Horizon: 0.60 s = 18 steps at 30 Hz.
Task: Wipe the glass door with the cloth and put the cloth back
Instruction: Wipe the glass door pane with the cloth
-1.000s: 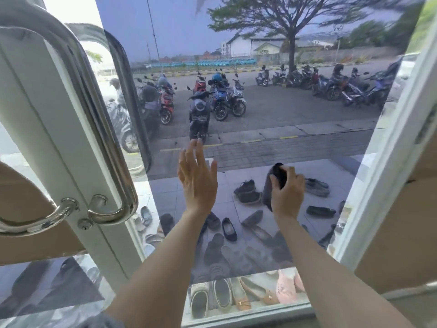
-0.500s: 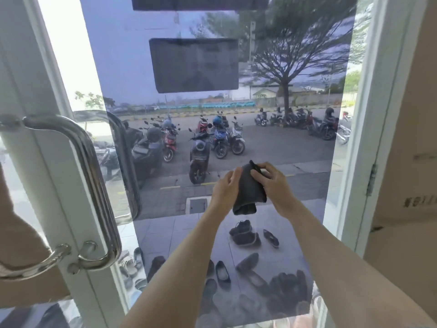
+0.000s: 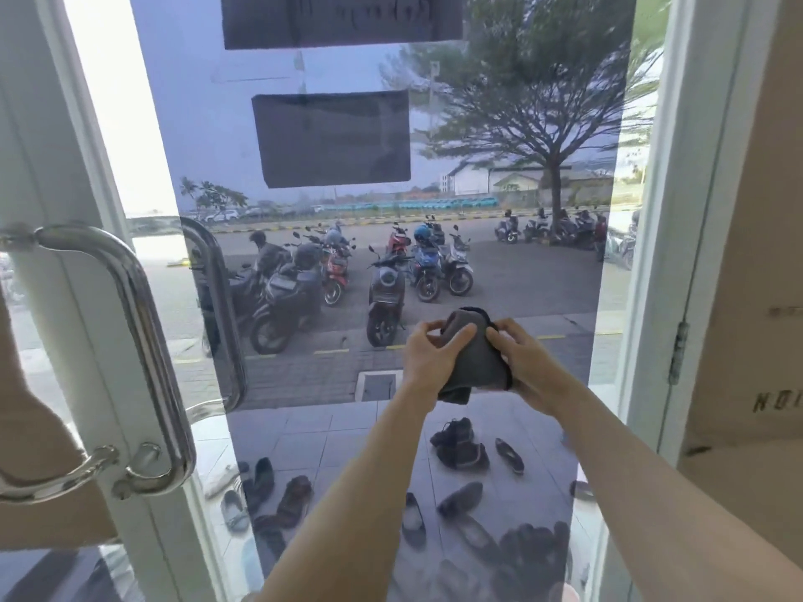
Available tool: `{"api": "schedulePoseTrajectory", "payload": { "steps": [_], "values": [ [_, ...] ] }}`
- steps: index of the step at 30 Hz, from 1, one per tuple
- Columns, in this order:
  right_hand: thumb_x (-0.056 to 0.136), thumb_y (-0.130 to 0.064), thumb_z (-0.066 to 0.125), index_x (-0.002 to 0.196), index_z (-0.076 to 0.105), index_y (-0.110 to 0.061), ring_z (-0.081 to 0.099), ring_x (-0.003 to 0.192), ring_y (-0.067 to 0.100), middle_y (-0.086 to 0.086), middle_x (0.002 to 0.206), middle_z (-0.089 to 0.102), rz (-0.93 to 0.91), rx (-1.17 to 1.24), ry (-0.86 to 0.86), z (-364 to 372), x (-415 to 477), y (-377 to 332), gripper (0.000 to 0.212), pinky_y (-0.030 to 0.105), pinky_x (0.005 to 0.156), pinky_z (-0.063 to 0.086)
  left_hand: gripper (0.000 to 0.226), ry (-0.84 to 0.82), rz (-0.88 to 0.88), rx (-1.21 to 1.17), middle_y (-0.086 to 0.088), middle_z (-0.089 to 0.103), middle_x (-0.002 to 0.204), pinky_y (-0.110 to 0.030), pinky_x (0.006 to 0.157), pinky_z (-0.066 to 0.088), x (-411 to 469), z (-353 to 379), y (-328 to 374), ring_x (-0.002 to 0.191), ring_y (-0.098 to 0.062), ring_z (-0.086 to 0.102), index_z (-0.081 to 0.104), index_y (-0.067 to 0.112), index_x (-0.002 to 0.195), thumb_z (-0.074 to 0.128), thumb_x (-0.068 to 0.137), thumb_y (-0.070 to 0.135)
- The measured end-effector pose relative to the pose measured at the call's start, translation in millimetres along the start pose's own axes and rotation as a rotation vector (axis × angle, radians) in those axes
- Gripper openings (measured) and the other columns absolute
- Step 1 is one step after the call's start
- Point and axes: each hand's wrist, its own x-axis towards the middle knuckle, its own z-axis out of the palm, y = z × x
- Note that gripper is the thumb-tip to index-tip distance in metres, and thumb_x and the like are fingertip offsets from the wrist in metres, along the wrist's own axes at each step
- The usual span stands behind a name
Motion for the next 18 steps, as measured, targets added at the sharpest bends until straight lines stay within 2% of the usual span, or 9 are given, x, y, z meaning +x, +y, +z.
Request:
{"api": "schedulePoseTrajectory", "payload": {
  "steps": [2, 5, 8, 9, 11, 13, 15, 16, 18],
  "values": [
    [0.1, -0.027, 0.039, 0.098, 0.05, -0.02, 0.062, 0.089, 0.027, 0.012, 0.105, 0.059, 0.078, 0.033, 0.015, -28.9, -4.4, 14.9, 0.013, 0.035, 0.052, 0.057, 0.051, -0.035, -0.001, 0.002, -0.006, 0.06, 0.111, -0.034, 0.078, 0.054, -5.9, 27.0, -10.9, 0.095, -0.022, 0.059, 0.054, 0.015, 0.119, 0.075, 0.077, 0.032],
    [0.1, -0.032, 0.038, 0.098, 0.048, -0.021, 0.06, 0.085, 0.024, 0.011, 0.105, 0.057, 0.156, 0.059, 0.093, -78.5, -16.7, 35.2, 0.015, 0.03, 0.048, 0.054, 0.048, -0.146, -0.049, -0.035, -0.002, 0.059, 0.111, -0.027, 0.074, 0.052, -15.2, 74.1, -29.3, 0.1, -0.02, 0.056, 0.055, 0.016, 0.122, 0.074, 0.079, 0.027],
    [0.099, -0.033, 0.04, 0.093, 0.048, -0.021, 0.059, 0.078, 0.02, 0.008, 0.097, 0.058, 0.194, 0.064, 0.225, -130.3, -32.4, 50.3, 0.016, 0.029, 0.047, 0.053, 0.046, -0.251, -0.117, -0.065, -0.007, 0.063, 0.119, -0.042, 0.087, 0.054, -19.3, 130.4, -48.6, 0.105, -0.027, 0.06, 0.057, 0.02, 0.121, 0.072, 0.079, 0.033],
    [0.099, -0.033, 0.04, 0.092, 0.047, -0.02, 0.059, 0.078, 0.02, 0.007, 0.097, 0.058, 0.195, 0.07, 0.268, -147.2, -35.8, 55.6, 0.017, 0.029, 0.049, 0.054, 0.044, -0.284, -0.139, -0.081, -0.009, 0.064, 0.119, -0.046, 0.087, 0.054, -20.0, 149.4, -55.1, 0.104, -0.028, 0.061, 0.058, 0.022, 0.118, 0.072, 0.079, 0.035],
    [0.099, -0.034, 0.04, 0.098, 0.048, -0.017, 0.06, 0.083, 0.019, 0.007, 0.101, 0.059, 0.202, 0.078, 0.367, -184.2, -44.8, 70.2, 0.019, 0.034, 0.058, 0.057, 0.034, -0.362, -0.175, -0.096, -0.01, 0.066, 0.111, -0.049, 0.083, 0.055, -22.1, 192.5, -72.8, 0.101, -0.03, 0.062, 0.061, 0.028, 0.109, 0.072, 0.079, 0.038],
    [0.098, -0.037, 0.042, 0.109, 0.048, -0.015, 0.06, 0.092, 0.024, 0.01, 0.11, 0.059, 0.232, 0.051, 0.474, -215.5, -54.0, 90.2, 0.025, 0.038, 0.069, 0.056, 0.018, -0.444, -0.19, -0.096, -0.005, 0.066, 0.094, -0.05, 0.081, 0.056, -25.7, 226.8, -89.8, 0.095, -0.029, 0.064, 0.06, 0.032, 0.097, 0.07, 0.081, 0.035],
    [0.097, -0.037, 0.044, 0.123, 0.046, -0.016, 0.059, 0.101, 0.027, 0.011, 0.122, 0.057, 0.265, 0.062, 0.578, -252.0, -64.6, 123.1, 0.034, 0.037, 0.071, 0.055, 0.015, -0.572, -0.19, -0.087, -0.008, 0.066, 0.085, -0.05, 0.075, 0.057, -31.1, 265.6, -117.1, 0.085, -0.03, 0.065, 0.057, 0.033, 0.095, 0.067, 0.085, 0.031],
    [0.097, -0.037, 0.044, 0.13, 0.042, -0.015, 0.058, 0.104, 0.027, 0.01, 0.128, 0.055, 0.289, 0.067, 0.623, -270.6, -71.6, 145.3, 0.04, 0.037, 0.073, 0.054, 0.018, -0.644, -0.195, -0.063, -0.013, 0.066, 0.086, -0.05, 0.07, 0.058, -35.2, 286.5, -138.0, 0.083, -0.032, 0.066, 0.054, 0.031, 0.1, 0.065, 0.086, 0.031],
    [0.095, -0.041, 0.045, 0.141, 0.032, -0.017, 0.055, 0.112, 0.027, 0.008, 0.137, 0.049, 0.362, 0.072, 0.692, -304.1, -83.6, 189.1, 0.053, 0.042, 0.085, 0.052, 0.03, -0.768, -0.198, 0.027, -0.02, 0.064, 0.098, -0.048, 0.067, 0.058, -41.2, 323.5, -179.0, 0.086, -0.034, 0.066, 0.045, 0.029, 0.109, 0.062, 0.086, 0.038]
  ]
}}
